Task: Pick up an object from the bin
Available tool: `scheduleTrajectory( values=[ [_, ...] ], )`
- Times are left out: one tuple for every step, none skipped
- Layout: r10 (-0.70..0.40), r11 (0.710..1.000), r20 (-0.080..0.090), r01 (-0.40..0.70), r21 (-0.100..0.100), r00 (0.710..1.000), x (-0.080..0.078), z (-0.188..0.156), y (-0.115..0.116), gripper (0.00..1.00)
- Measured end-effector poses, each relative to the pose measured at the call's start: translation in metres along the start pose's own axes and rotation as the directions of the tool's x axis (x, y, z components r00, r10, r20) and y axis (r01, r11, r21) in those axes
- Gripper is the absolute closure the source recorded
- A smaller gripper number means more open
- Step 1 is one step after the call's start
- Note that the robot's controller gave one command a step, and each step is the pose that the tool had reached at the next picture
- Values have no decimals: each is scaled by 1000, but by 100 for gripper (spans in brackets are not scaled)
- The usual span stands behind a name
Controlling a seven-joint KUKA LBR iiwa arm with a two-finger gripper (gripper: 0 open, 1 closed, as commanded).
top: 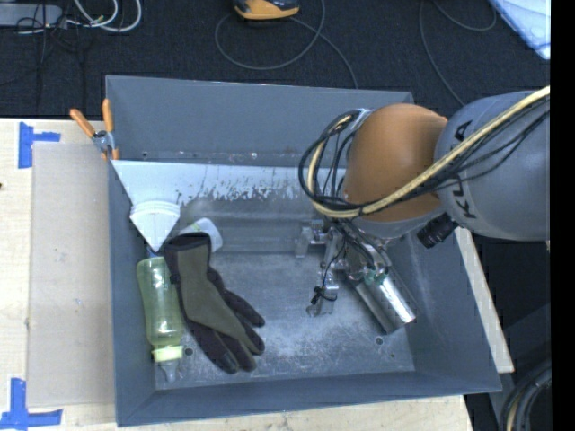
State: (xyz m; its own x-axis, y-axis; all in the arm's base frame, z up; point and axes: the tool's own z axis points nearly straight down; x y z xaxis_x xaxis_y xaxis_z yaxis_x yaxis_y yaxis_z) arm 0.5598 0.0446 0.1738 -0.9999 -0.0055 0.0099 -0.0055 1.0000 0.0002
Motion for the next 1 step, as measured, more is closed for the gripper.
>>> scheduleTrajectory(
  values=[
    [1, 1000, 8, -1, 0, 1000, -1, -5, 0, 0]
  ],
)
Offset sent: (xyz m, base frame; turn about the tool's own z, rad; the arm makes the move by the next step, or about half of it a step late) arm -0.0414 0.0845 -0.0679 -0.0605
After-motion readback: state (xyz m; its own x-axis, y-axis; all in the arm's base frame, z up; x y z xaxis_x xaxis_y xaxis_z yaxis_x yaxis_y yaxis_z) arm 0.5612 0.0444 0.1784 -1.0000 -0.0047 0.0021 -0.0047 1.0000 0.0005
